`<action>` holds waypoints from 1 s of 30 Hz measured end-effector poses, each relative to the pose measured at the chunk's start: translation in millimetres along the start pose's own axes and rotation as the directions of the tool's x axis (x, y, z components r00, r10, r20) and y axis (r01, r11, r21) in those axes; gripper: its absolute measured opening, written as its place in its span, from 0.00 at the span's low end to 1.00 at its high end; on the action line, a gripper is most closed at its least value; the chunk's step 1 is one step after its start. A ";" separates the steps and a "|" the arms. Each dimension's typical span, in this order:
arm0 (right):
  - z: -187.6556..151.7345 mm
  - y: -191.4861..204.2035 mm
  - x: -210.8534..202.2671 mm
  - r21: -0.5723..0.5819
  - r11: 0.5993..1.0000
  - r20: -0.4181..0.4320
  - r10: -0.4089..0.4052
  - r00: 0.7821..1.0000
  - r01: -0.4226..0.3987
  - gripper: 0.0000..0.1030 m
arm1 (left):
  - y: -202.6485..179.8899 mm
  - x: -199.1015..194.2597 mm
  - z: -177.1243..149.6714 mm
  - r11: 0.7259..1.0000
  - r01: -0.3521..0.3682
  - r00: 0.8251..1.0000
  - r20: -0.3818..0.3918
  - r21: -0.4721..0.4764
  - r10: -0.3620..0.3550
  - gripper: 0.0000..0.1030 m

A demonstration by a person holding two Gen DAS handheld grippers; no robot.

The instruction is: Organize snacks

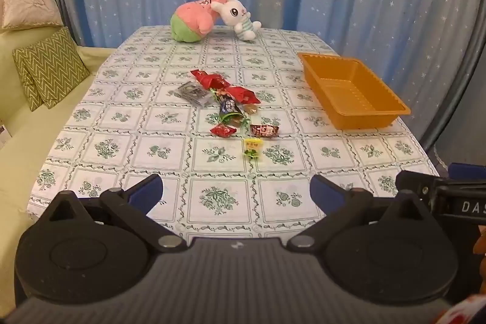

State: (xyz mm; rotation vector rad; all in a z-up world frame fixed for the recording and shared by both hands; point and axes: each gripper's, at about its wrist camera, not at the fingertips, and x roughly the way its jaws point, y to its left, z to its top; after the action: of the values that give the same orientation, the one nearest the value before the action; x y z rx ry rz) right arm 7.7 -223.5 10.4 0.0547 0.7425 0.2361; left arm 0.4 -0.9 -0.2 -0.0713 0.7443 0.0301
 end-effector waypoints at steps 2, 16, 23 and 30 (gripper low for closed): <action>-0.1 0.4 -0.1 -0.001 1.000 0.002 0.000 1.000 0.000 1.00 | -2.1 -1.1 -1.3 1.000 -0.014 1.000 0.024 0.006 0.014 0.99; -0.1 0.6 -0.4 0.002 1.000 0.000 0.001 1.000 -0.001 1.00 | 2.2 -2.2 -2.4 1.000 0.000 1.000 0.011 -0.007 0.000 0.99; 0.4 -0.9 1.9 0.006 1.000 0.002 0.001 1.000 -0.001 1.00 | -0.3 -3.5 -0.9 1.000 0.004 1.000 0.013 -0.001 -0.004 0.99; 0.2 -0.8 -0.1 0.005 1.000 0.000 -0.001 1.000 0.001 1.00 | 0.1 -4.2 -1.0 1.000 0.010 1.000 0.014 -0.002 -0.010 0.99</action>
State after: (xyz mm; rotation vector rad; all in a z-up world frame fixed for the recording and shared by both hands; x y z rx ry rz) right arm 7.9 -224.4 10.6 0.0587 0.7430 0.2338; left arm -3.4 -0.9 1.8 -0.0769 0.7296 0.0221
